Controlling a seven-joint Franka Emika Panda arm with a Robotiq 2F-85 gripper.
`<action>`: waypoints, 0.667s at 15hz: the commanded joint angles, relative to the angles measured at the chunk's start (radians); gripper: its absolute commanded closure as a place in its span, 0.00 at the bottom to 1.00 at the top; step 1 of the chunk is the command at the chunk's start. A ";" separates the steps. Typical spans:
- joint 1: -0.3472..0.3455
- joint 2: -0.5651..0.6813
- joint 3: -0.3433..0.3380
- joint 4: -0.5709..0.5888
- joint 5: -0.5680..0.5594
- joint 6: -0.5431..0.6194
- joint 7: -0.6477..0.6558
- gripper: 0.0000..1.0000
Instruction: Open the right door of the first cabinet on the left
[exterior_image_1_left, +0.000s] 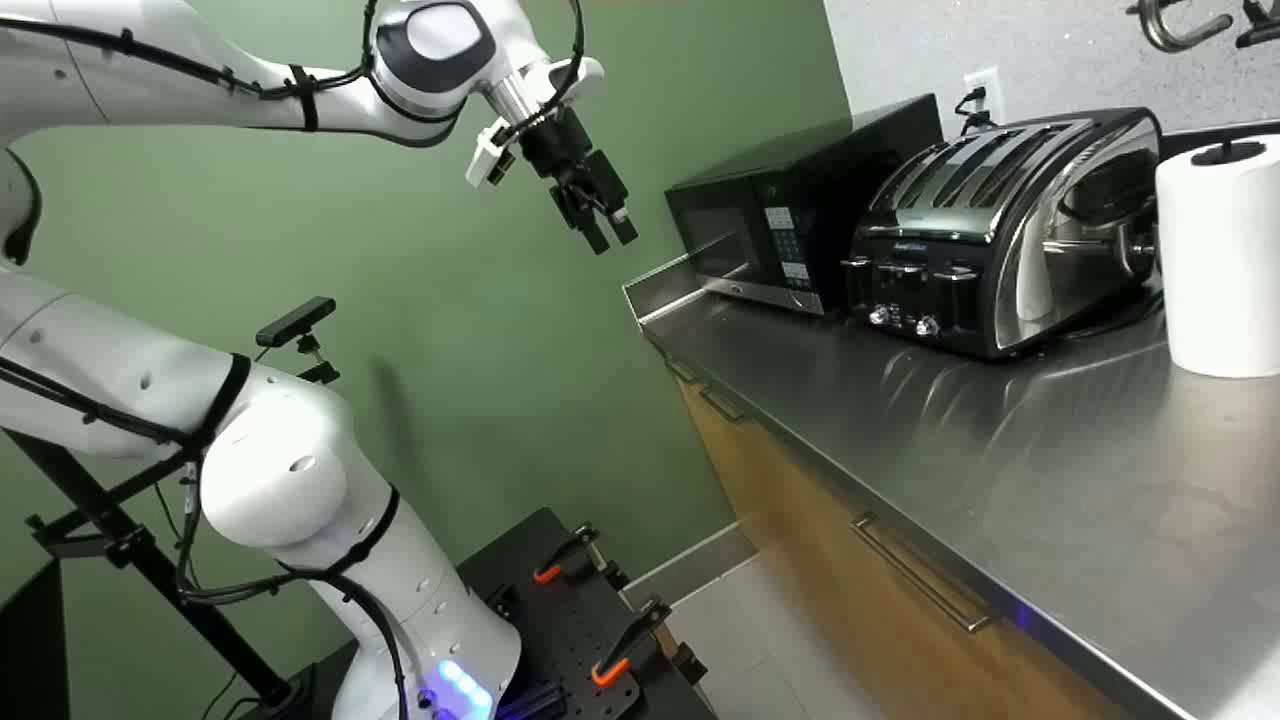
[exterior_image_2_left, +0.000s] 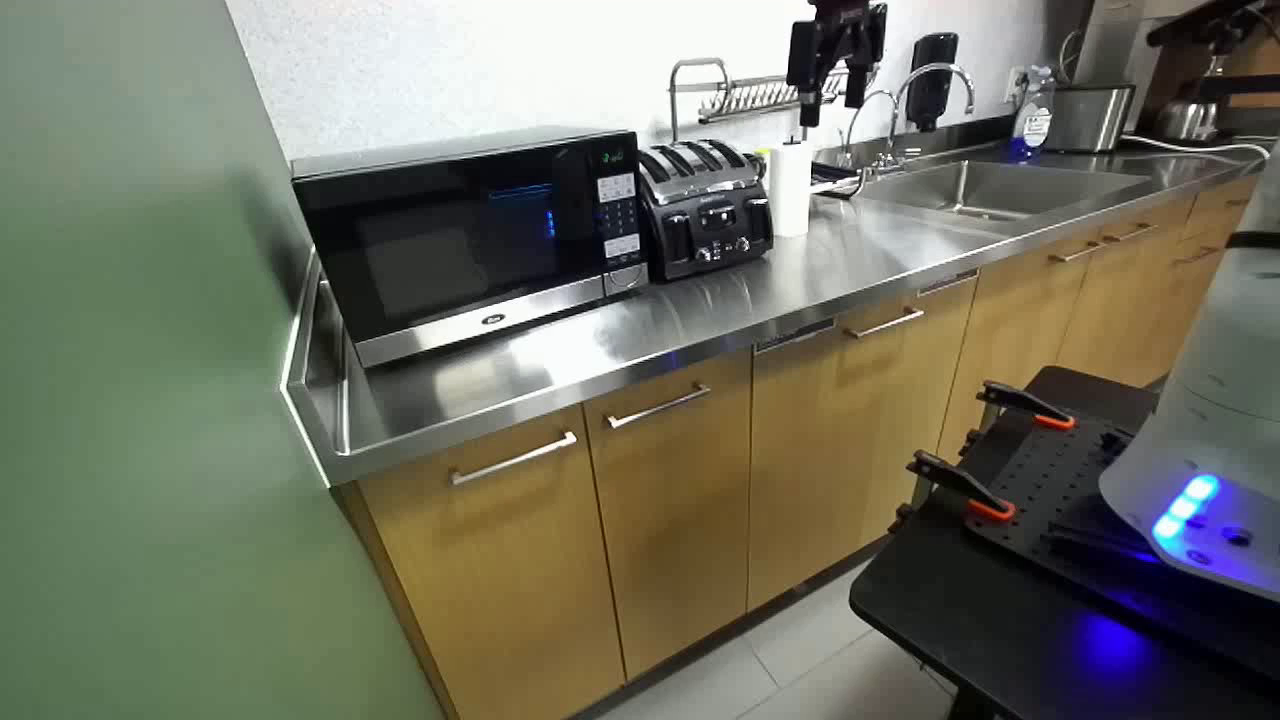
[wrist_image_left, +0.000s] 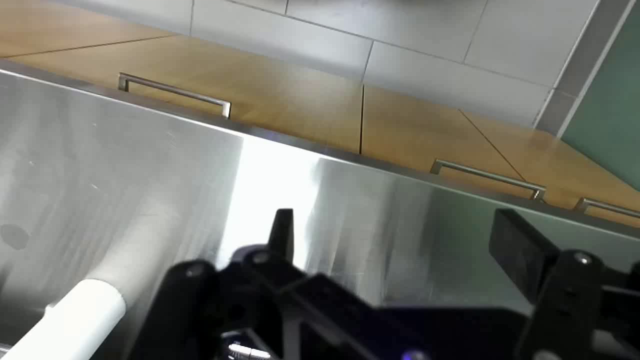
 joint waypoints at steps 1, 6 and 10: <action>0.009 0.001 -0.008 0.003 -0.004 -0.003 0.004 0.00; 0.009 0.001 -0.008 0.003 -0.004 -0.003 0.004 0.00; 0.022 0.003 0.020 -0.018 -0.021 0.017 0.016 0.00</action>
